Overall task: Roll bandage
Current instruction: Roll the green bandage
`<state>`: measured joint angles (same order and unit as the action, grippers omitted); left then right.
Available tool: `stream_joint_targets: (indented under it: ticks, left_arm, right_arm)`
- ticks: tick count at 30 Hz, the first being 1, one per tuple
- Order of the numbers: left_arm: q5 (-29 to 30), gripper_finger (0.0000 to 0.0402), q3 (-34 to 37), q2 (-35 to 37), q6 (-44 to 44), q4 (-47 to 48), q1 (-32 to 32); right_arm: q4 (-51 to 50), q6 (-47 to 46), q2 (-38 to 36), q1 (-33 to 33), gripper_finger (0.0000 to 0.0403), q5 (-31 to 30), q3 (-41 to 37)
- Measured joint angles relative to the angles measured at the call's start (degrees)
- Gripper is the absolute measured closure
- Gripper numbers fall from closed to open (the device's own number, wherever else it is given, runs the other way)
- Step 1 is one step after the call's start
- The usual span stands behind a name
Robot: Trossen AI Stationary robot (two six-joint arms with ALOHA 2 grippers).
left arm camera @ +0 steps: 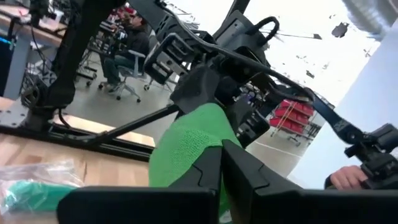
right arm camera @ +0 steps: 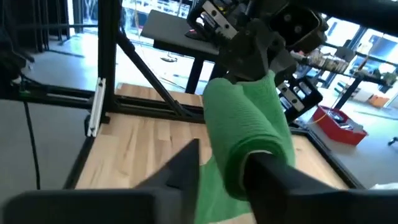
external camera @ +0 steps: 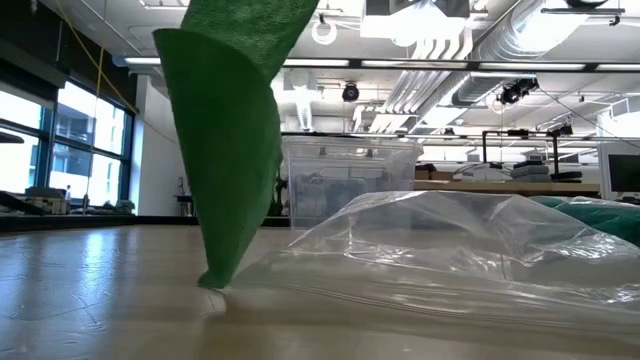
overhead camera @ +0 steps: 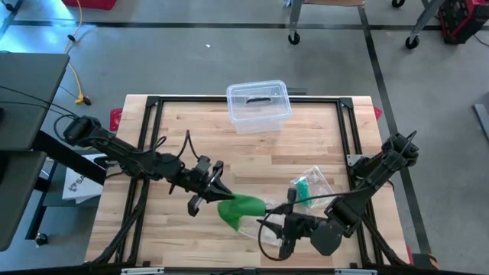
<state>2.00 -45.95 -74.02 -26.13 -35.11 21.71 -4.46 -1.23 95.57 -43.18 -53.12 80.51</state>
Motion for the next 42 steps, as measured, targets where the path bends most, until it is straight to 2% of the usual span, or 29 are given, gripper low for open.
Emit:
stream_joint_targets:
  ticks: [3, 4, 8, 13, 16, 19, 24, 31, 36, 38, 42]
  left_arm:
    - [-0.82, 0.0379, 0.00, 0.00, -1.27, 0.75, -1.22]
    - [-1.61, 0.0370, 0.00, 0.00, -1.77, 1.31, -1.89]
    - [-4.25, 0.0323, 0.02, 0.00, -3.11, 3.66, -4.86]
    - [-8.71, 0.0262, 0.07, -0.02, -3.28, 4.78, -8.15]
    - [-10.71, 0.0243, 0.07, -0.02, -3.28, 3.95, -7.86]
    - [-10.61, 0.0239, 0.05, -0.02, -3.26, 1.24, -6.07]
    - [-3.72, 0.0244, 0.07, -0.02, -1.54, -0.85, -1.99]
    - [5.89, 0.0245, 0.04, -0.26, 3.82, -1.17, 1.63]
    - [7.74, 0.0245, 0.04, -1.49, 6.84, -1.12, 1.53]
    - [7.50, 0.0245, 0.04, -1.68, 10.43, -1.10, 1.45]
    - [8.44, 0.0245, 0.04, -1.66, 24.05, -1.15, 3.83]
  right_arm:
    - [0.18, 3.70, 0.00, -0.02, 0.0373, -0.03, 0.00]
    - [0.55, 5.41, 0.00, -0.02, 0.0386, -0.03, 0.00]
    - [2.16, 9.25, 0.02, -0.49, 0.0386, -1.80, 0.00]
    - [2.34, 20.09, 0.02, -3.48, 0.0396, -9.95, 0.00]
    - [2.21, 26.54, 0.04, -5.24, 0.0394, -14.28, 0.00]
    - [2.07, 30.46, 0.07, -6.15, 0.0398, -15.44, 0.00]
    - [0.62, 30.76, 0.07, -5.95, 0.0397, -16.41, 0.00]
    - [-1.15, 25.28, 0.07, -4.17, 0.0395, -16.38, 0.00]
    - [-3.74, 22.45, 0.07, -3.01, 0.0394, -14.40, 0.00]
    - [-4.14, 20.94, 0.07, -2.59, 0.0394, -14.35, 0.00]
    - [-4.32, 14.36, -0.45, -2.16, 0.0394, -14.40, 0.00]
